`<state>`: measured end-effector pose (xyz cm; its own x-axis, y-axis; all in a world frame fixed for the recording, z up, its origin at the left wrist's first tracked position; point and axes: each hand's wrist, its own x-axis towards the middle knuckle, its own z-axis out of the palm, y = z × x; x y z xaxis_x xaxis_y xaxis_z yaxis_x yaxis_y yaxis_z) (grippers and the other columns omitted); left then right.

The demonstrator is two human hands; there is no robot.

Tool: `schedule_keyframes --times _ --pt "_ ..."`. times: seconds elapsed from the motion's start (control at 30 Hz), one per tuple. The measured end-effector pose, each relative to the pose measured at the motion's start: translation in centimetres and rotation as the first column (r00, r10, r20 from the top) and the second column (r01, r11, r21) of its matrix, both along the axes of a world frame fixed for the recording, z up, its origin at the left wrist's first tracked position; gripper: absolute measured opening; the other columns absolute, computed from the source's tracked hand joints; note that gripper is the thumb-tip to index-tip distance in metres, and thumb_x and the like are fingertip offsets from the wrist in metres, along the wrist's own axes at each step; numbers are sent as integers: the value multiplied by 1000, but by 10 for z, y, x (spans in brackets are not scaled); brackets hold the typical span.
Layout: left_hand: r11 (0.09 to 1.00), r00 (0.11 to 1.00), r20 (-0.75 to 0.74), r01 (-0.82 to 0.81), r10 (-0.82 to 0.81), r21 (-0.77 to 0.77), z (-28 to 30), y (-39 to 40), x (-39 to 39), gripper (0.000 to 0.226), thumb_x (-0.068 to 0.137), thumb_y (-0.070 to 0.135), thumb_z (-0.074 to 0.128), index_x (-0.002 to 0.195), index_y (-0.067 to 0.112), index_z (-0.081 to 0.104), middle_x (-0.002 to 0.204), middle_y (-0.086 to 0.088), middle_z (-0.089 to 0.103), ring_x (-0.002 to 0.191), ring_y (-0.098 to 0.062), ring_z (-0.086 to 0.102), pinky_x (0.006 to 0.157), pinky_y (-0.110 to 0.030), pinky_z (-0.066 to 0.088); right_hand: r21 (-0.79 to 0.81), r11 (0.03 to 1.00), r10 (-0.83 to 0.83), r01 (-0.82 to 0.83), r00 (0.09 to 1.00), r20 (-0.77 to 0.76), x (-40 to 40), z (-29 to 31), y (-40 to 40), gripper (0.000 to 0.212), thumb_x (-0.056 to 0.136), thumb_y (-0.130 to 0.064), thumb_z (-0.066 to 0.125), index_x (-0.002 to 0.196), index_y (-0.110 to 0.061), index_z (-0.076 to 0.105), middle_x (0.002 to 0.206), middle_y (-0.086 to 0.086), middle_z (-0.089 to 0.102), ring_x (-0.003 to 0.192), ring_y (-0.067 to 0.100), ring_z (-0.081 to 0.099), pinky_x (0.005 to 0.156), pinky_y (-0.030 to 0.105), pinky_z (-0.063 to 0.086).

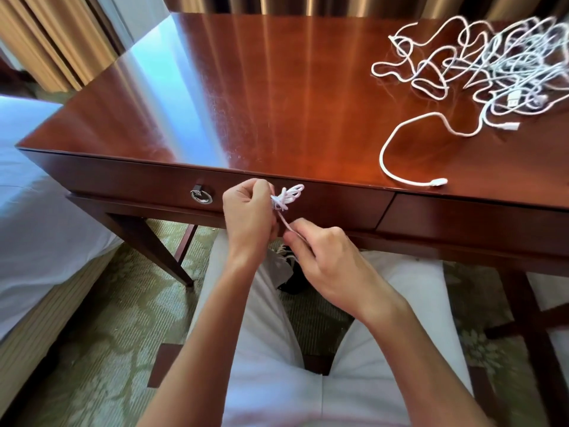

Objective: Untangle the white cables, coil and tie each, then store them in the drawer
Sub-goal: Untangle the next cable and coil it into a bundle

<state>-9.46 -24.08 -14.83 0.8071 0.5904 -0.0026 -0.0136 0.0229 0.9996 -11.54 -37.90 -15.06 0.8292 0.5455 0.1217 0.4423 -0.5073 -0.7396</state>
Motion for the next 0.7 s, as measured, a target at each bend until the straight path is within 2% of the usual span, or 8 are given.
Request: schedule_keyframes --times 0.1,0.2,0.3,0.4,0.47,0.53,0.6,0.7 --pt "929 994 81 -101 77 356 -10 -1 -1 26 82 4 47 57 3 50 41 9 45 40 -6 41 51 -28 38 -138 990 18 -3 994 111 -10 16 5 28 106 -38 41 81 -24 43 78 2 63 80 33 62 66 45 48" --pt "888 987 151 -21 -54 459 -9 0 -7 15 86 -2 46 77 9 51 46 11 46 41 -13 50 47 -26 40 -86 996 -11 31 974 225 -6 22 -2 29 104 -38 46 83 -20 50 81 -1 64 81 32 63 64 44 48" --pt "844 963 116 150 -242 515 -7 0 -12 12 92 4 42 90 14 48 50 9 39 45 -29 42 45 -34 34 19 1000 -7 2 971 241 6 28 -11 23 100 -39 59 87 -20 61 76 -10 61 70 16 61 64 42 50" --pt "850 923 133 266 -361 455 1 -1 -13 16 100 5 40 95 17 50 57 -19 46 47 -35 41 43 -40 35 236 972 -12 -13 994 106 18 39 -17 15 87 -27 79 88 -17 69 64 -18 55 59 4 53 61 18 43" --pt "867 887 201 321 -416 380 12 -4 -15 20 104 2 40 97 17 51 67 -30 50 50 -44 46 44 -49 37 434 901 41 -5 996 -74 27 43 -17 18 79 -23 84 87 -13 71 62 -14 56 58 2 52 60 20 45" --pt "896 872 258 345 -417 281 20 -8 -17 23 104 -1 39 98 16 53 64 -28 50 43 -40 42 39 -45 34 591 806 118 32 970 -213 33 39 -16 15 78 -16 81 88 -7 72 68 -6 68 64 7 64 62 22 51" --pt "926 874 308 338 -376 169 22 -11 -18 27 103 -3 37 96 16 54 53 -16 39 37 -23 32 36 -35 26 633 771 66 69 980 -186 36 28 -16 9 84 -9 76 92 -5 76 79 -3 75 72 8 70 67 20 53" --pt "961 889 364 264 -277 87 21 -16 -15 29 100 -6 37 91 14 56 46 -6 33 33 -15 27 35 -25 21 500 865 -64 35 997 42 30 5 -15 16 93 -1 68 100 -11 77 89 -9 74 83 6 70 77 24 52"
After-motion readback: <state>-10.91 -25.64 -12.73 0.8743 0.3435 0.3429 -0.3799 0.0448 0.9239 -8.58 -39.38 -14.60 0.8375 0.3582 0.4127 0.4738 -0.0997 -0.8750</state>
